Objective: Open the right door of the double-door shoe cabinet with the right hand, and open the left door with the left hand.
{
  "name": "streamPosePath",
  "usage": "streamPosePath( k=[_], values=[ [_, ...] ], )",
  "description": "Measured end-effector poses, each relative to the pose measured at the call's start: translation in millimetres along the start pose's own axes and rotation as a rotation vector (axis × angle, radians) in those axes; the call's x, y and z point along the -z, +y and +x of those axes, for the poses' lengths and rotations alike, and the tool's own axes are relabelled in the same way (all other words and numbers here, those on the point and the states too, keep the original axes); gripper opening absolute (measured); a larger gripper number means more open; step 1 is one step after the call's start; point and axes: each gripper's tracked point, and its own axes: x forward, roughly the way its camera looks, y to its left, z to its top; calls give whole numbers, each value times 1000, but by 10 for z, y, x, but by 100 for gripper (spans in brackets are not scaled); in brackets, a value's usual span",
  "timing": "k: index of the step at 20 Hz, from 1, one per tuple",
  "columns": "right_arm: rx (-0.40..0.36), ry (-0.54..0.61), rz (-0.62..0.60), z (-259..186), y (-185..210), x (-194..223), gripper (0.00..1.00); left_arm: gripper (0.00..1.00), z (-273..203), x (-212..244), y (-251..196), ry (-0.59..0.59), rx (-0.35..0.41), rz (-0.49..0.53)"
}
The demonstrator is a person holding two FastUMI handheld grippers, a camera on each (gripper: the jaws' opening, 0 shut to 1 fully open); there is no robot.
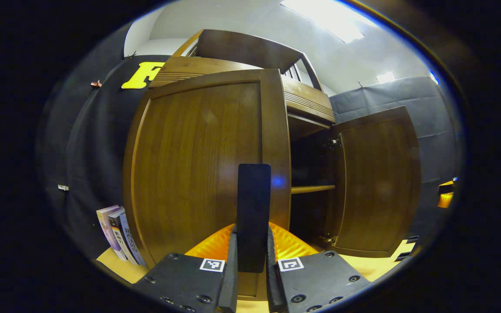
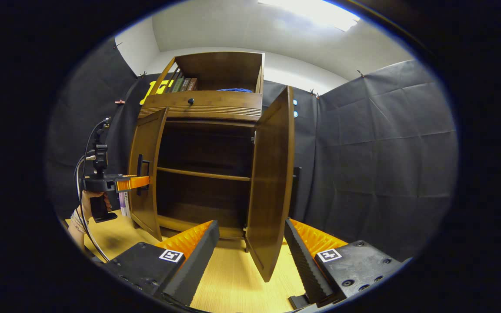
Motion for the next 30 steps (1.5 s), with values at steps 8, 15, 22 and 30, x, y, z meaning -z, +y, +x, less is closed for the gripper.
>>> streamPosePath(
  k=[8,15,22,30],
  values=[
    [-77,7,23,99,366,74,95,31,-497,-66,150,-8,14,22],
    [-102,39,37,118,540,168,95,31,-770,-110,293,-21,-10,43],
    [-125,45,33,197,636,165,95,31,-1036,-158,469,-27,-45,81],
    [-167,62,35,173,820,212,95,29,-1311,-208,730,-27,-147,119]
  ],
)
